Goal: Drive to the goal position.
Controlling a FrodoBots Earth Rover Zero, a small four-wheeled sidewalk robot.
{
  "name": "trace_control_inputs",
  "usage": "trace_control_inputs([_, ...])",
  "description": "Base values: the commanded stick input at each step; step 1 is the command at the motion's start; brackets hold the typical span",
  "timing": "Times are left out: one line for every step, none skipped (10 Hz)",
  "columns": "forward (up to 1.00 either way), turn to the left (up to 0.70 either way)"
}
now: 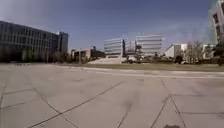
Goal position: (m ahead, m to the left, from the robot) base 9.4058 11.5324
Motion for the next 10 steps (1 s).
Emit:
trace_control_inputs([0.7, 0.01])
trace_control_inputs([0.7, 0.17])
trace_control_inputs([0.7, 0.36])
trace_control_inputs([0.7, 0.36])
trace_control_inputs([0.7, 0.36])
trace_control_inputs([0.7, 0.36])
trace_control_inputs([0.7, 0.36])
trace_control_inputs([0.7, 0.36])
trace_control_inputs([0.7, 0.36])
trace_control_inputs([0.69, 0.29])
